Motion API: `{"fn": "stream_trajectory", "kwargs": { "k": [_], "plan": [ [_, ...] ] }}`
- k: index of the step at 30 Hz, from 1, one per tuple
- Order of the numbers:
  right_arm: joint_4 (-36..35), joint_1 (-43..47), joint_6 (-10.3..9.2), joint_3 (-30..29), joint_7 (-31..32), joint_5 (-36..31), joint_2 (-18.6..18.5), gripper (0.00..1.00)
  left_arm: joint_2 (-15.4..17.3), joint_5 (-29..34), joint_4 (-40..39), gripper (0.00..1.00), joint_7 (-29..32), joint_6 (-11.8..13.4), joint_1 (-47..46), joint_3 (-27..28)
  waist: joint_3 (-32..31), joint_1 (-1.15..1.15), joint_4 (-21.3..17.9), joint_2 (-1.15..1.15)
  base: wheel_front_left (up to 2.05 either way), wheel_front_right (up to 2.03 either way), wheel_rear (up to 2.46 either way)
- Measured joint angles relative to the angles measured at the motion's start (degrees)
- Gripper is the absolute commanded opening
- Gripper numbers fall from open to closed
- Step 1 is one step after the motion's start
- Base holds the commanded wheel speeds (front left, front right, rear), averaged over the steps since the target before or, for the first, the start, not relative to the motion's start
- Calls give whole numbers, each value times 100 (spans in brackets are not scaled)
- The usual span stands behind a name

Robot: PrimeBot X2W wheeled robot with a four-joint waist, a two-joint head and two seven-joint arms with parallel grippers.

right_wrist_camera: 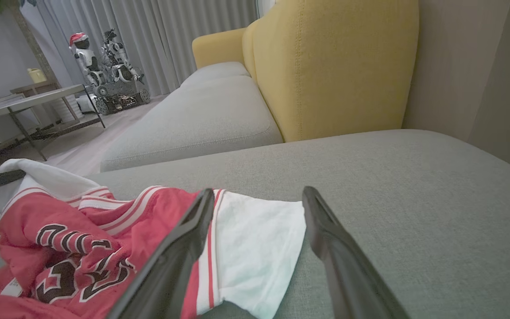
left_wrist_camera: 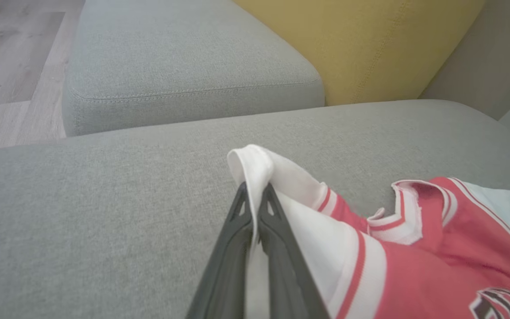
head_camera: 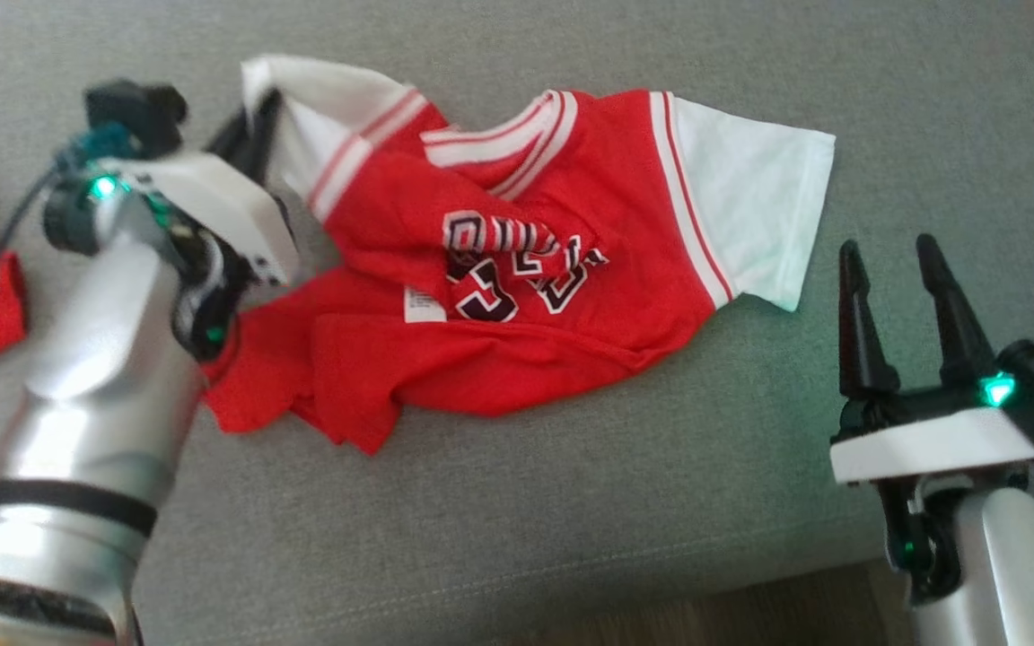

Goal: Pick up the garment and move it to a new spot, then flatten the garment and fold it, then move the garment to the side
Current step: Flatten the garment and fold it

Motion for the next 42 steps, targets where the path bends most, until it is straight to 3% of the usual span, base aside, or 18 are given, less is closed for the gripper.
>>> {"fn": "stream_trajectory", "kwargs": {
  "k": [7, 8, 9, 10, 20, 24, 25, 30, 34, 42],
  "plan": [
    [119, -250, 0, 27, -176, 244, 0, 100, -10, -136, 846, 0, -29, -82, -601, 89, 249, 0, -179, 0, 0, 0, 0],
    [149, -276, 0, 44, -191, 256, 0, 100, -20, -205, 969, 32, -3, -92, -661, 91, 277, 0, -196, 0, 0, 0, 0],
    [171, -292, 0, 62, -222, 279, 0, 100, -32, -272, 1061, 91, 3, -93, -705, 91, 301, 0, -209, 0, 0, 0, 0],
    [191, -297, 0, 76, -241, 287, 0, 100, -36, -328, 1125, 100, 2, -96, -735, 88, 318, 0, -216, 0, 0, 0, 0],
    [296, -299, 0, 162, -250, 116, 0, 100, 212, -467, 815, 100, -797, -65, -353, -1, 143, 0, 39, 0, 0, 0, 0],
    [276, -277, 0, 124, -193, -2, -1, 100, 333, -267, 32, 100, -882, 344, 326, 131, 5, 0, 221, 0, 0, 0, 0],
    [276, -277, 0, 124, -193, -2, -1, 100, 333, -267, 32, 100, -882, 344, 326, 131, 5, 0, 221, 0, 0, 0, 0],
    [252, -264, 0, 132, -92, -100, -1, 100, 435, 222, -1920, 100, -890, 1026, 1422, 636, -181, 0, 402, 0, 0, 0, 0],
    [221, -224, 0, 115, -36, -120, -1, 100, 439, 563, -2989, 100, -927, 1467, 2526, 758, -356, 0, 496, 0, 0, 0, 0],
    [212, 176, 0, 48, 111, -130, -1, 100, 467, 850, -4049, 100, -929, 1953, 3910, 744, -739, 0, 640, 0, 0, 0, 0]
  ]
}}
